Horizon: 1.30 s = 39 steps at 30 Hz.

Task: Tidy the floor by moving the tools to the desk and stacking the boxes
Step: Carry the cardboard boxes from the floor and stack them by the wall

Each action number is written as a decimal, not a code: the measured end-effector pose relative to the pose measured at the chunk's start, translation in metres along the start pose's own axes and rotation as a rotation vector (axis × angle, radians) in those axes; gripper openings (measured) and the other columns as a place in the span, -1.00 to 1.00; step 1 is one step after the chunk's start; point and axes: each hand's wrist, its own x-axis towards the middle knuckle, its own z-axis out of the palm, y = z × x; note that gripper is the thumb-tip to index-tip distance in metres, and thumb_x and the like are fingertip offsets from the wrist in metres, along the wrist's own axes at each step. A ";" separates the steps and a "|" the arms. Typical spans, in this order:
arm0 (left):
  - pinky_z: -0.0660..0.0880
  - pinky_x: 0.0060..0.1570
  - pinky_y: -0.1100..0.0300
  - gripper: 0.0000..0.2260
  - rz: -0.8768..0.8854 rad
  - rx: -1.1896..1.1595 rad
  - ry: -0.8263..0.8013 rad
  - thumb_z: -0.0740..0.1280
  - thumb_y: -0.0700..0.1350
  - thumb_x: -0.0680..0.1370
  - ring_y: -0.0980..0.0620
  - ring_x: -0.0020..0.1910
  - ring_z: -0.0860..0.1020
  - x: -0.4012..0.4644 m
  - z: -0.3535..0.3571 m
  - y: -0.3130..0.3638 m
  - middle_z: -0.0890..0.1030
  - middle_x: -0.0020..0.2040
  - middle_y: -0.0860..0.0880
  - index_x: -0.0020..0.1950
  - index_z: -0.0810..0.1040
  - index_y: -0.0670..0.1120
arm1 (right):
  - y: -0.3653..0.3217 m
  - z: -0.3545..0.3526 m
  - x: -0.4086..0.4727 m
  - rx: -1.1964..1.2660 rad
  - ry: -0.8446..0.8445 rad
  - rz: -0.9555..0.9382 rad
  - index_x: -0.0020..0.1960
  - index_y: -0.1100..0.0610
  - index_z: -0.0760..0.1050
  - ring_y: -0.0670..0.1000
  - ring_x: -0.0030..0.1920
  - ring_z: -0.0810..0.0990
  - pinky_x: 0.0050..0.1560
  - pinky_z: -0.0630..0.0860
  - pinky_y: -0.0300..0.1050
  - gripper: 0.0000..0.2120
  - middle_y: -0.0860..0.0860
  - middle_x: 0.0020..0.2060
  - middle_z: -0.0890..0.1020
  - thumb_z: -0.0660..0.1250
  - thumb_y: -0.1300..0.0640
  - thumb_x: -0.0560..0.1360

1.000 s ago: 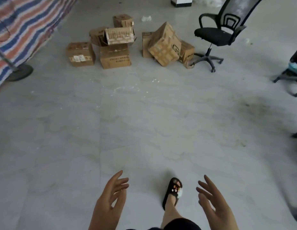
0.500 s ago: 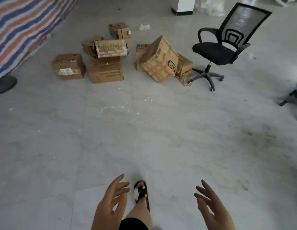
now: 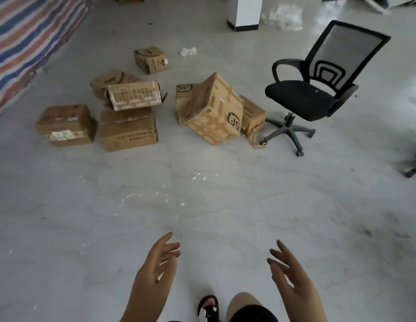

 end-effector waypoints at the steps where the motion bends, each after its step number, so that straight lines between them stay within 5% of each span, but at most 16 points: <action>1: 0.47 0.00 0.44 -0.60 -0.013 0.003 -0.002 0.23 -0.31 0.55 0.21 0.01 0.61 0.019 0.003 0.002 0.62 0.00 0.25 0.19 0.47 0.17 | -0.005 0.003 0.020 -0.009 0.003 0.008 0.18 -0.15 0.46 -0.27 -0.05 0.62 -0.16 0.51 -0.45 -0.53 -0.11 0.07 0.63 0.30 0.38 0.48; 5: 0.44 -0.05 0.51 -0.51 -0.054 -0.001 0.028 0.22 -0.32 0.55 0.23 -0.01 0.61 0.100 0.014 0.010 0.62 0.01 0.23 0.10 0.46 0.33 | -0.023 0.015 0.108 -0.016 -0.008 0.023 0.19 -0.15 0.45 -0.26 -0.04 0.61 -0.10 0.57 -0.31 -0.53 -0.12 0.06 0.63 0.29 0.38 0.49; 8: 0.44 -0.05 0.52 -0.57 -0.064 -0.003 0.066 0.22 -0.32 0.55 0.21 0.00 0.61 0.170 0.031 0.015 0.62 0.00 0.25 0.17 0.50 0.22 | -0.035 0.026 0.185 -0.047 -0.047 0.014 0.19 -0.20 0.44 -0.26 -0.01 0.61 -0.03 0.55 -0.21 -0.53 -0.19 0.03 0.64 0.30 0.33 0.50; 11: 0.44 -0.05 0.52 -0.62 -0.054 -0.019 0.108 0.21 -0.31 0.56 0.22 0.00 0.60 0.247 0.056 0.025 0.64 0.00 0.14 0.20 0.42 0.15 | -0.052 0.029 0.276 -0.072 -0.084 -0.017 0.21 -0.19 0.43 -0.26 0.00 0.61 -0.09 0.53 -0.38 -0.54 -0.20 0.05 0.62 0.30 0.31 0.50; 15: 0.45 -0.06 0.50 -0.62 -0.045 -0.052 0.169 0.21 -0.32 0.56 0.20 -0.01 0.61 0.343 0.087 0.057 0.65 0.01 0.10 0.20 0.42 0.14 | -0.098 0.027 0.398 -0.084 -0.104 -0.066 0.23 -0.20 0.41 -0.25 0.04 0.60 0.06 0.54 -0.13 -0.56 -0.14 0.10 0.61 0.29 0.27 0.51; 18: 0.45 -0.06 0.50 -0.61 -0.066 -0.071 0.173 0.22 -0.34 0.55 0.20 -0.02 0.61 0.399 0.102 0.073 0.65 0.00 0.05 0.20 0.43 0.12 | -0.121 0.038 0.466 -0.078 -0.169 -0.088 0.27 -0.15 0.41 -0.26 0.05 0.58 -0.06 0.55 -0.32 -0.57 -0.17 0.11 0.60 0.29 0.25 0.52; 21: 0.44 -0.08 0.52 -0.70 -0.108 -0.092 0.192 0.25 -0.14 0.51 0.20 -0.02 0.61 0.445 0.108 0.081 0.65 0.00 0.09 0.19 0.47 0.16 | -0.130 0.055 0.514 -0.100 -0.248 -0.057 0.30 -0.10 0.41 -0.28 0.03 0.58 -0.13 0.48 -0.48 -0.56 -0.16 0.11 0.59 0.29 0.28 0.51; 25: 0.43 -0.09 0.53 -0.64 -0.156 -0.074 0.185 0.22 -0.04 0.41 0.24 -0.02 0.61 0.511 0.107 0.083 0.62 0.03 0.23 0.10 0.45 0.36 | -0.139 0.077 0.576 -0.120 -0.258 -0.001 0.27 -0.14 0.41 -0.29 0.02 0.59 -0.16 0.45 -0.52 -0.55 -0.15 0.10 0.60 0.30 0.30 0.50; 31: 0.44 -0.08 0.52 -0.63 -0.184 -0.048 0.137 0.25 0.14 0.38 0.23 0.00 0.60 0.656 0.083 0.081 0.62 0.03 0.22 0.18 0.41 0.22 | -0.160 0.149 0.686 -0.160 -0.219 0.018 0.24 -0.18 0.40 -0.34 0.00 0.57 -0.16 0.42 -0.56 -0.55 -0.19 0.09 0.58 0.31 0.27 0.50; 36: 0.43 -0.07 0.49 -0.71 -0.186 0.018 0.041 0.23 -0.11 0.59 0.27 0.07 0.56 0.797 0.043 0.082 0.58 0.08 0.20 0.21 0.37 0.24 | -0.190 0.227 0.777 -0.182 -0.190 0.065 0.26 -0.18 0.36 -0.39 0.02 0.53 -0.18 0.44 -0.55 -0.55 -0.19 0.10 0.56 0.30 0.25 0.51; 39: 0.42 -0.07 0.51 -0.66 -0.243 0.088 -0.025 0.20 -0.20 0.59 0.27 0.05 0.56 0.869 0.022 0.078 0.57 0.08 0.20 0.18 0.36 0.24 | -0.211 0.267 0.826 -0.206 -0.184 0.091 0.22 -0.26 0.33 -0.30 0.06 0.55 -0.01 0.52 -0.36 -0.52 -0.17 0.11 0.56 0.31 0.25 0.51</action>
